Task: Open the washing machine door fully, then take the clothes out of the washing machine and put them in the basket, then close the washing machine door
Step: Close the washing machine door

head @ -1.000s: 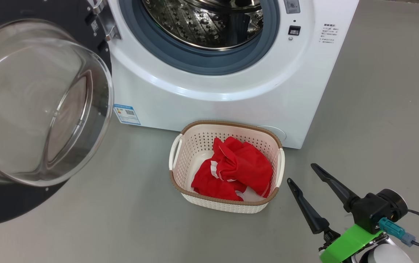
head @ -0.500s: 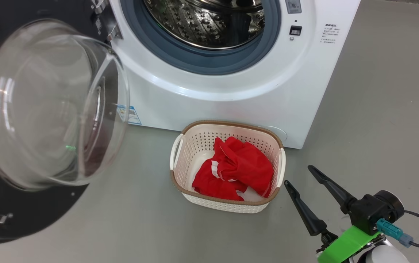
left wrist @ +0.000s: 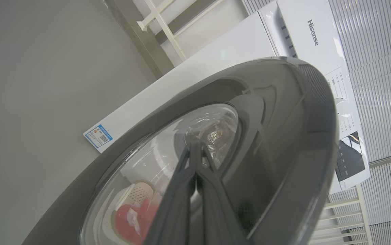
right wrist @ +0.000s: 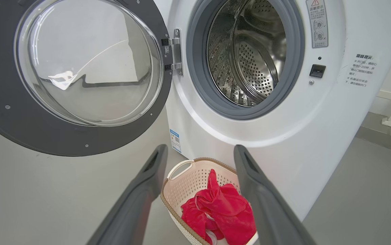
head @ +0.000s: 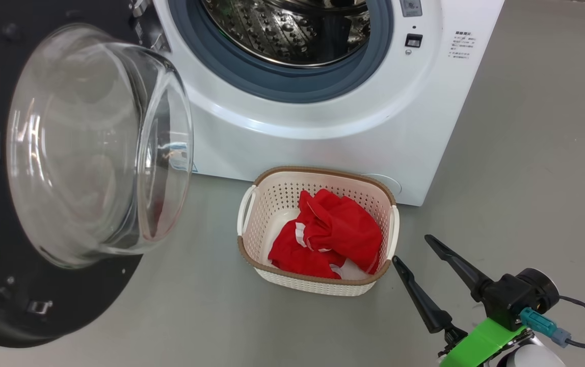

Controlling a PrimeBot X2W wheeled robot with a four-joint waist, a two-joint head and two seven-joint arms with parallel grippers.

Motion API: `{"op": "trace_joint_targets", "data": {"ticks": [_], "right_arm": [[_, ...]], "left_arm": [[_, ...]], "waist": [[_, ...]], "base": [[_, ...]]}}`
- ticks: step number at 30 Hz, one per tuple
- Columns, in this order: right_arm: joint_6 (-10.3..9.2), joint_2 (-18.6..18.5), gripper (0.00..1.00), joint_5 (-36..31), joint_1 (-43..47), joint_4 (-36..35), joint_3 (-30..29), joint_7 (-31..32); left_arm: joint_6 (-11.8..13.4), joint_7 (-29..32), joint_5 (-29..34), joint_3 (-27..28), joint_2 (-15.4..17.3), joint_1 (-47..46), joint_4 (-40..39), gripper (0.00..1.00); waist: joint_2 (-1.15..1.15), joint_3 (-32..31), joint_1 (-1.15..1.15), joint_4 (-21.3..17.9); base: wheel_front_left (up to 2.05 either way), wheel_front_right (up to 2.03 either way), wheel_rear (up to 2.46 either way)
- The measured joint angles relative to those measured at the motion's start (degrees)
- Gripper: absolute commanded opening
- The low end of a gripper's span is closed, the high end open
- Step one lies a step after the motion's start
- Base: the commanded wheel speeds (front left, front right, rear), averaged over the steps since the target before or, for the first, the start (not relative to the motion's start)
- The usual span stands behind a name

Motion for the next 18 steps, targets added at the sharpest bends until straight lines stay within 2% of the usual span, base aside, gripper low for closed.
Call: {"op": "trace_joint_targets", "data": {"ticks": [18], "right_arm": [[0.0,1.1,1.0,-0.2,0.0,0.3,0.0,0.0]], "left_arm": [[5.1,5.1,-6.2,0.1,-11.2,5.9,-13.8,0.0]], "waist": [[0.0,0.0,0.0,-0.7]], "base": [[0.0,0.0,0.0]]}}
